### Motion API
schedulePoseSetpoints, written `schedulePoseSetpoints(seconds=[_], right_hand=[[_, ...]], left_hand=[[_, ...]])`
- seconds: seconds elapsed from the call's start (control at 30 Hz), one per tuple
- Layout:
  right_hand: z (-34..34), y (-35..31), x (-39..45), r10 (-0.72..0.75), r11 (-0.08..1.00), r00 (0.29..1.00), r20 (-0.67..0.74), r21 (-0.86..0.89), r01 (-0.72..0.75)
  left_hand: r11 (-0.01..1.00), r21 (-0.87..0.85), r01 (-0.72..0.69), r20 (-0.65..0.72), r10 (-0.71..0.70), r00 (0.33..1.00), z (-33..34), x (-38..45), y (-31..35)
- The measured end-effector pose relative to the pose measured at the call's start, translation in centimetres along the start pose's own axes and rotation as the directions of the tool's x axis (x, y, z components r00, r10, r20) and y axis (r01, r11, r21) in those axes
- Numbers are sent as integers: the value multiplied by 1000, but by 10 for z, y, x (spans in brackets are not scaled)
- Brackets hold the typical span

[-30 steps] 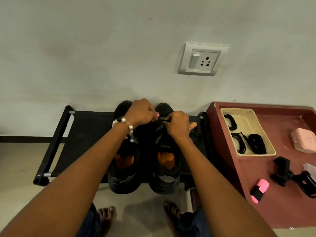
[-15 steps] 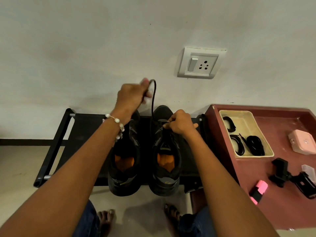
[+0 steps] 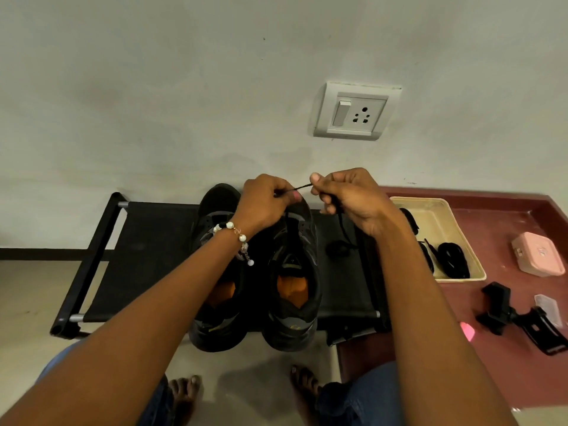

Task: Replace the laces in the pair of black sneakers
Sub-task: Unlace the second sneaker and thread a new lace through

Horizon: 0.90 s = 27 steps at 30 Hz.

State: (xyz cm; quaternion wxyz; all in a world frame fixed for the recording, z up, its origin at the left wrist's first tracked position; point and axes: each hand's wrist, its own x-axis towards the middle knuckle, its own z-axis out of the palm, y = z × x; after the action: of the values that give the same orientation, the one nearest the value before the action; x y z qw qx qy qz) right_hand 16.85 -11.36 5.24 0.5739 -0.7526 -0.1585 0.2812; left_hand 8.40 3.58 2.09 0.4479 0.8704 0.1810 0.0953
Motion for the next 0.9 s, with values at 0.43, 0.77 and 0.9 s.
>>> schedulePoseSetpoints(seconds=[0.43, 0.77, 0.9], right_hand=[[-6, 5, 4, -9, 986, 1000, -14, -165, 6], [-32, 18, 5, 52, 955, 969, -240, -271, -119], [-25, 16, 7, 40, 953, 973, -226, -285, -105]], left_hand=[[979, -89, -181, 142, 192, 971, 0, 3, 5], [849, -411, 333, -376, -491, 786, -37, 16, -24], [962, 108, 251, -380, -194, 905, -26, 12, -22]])
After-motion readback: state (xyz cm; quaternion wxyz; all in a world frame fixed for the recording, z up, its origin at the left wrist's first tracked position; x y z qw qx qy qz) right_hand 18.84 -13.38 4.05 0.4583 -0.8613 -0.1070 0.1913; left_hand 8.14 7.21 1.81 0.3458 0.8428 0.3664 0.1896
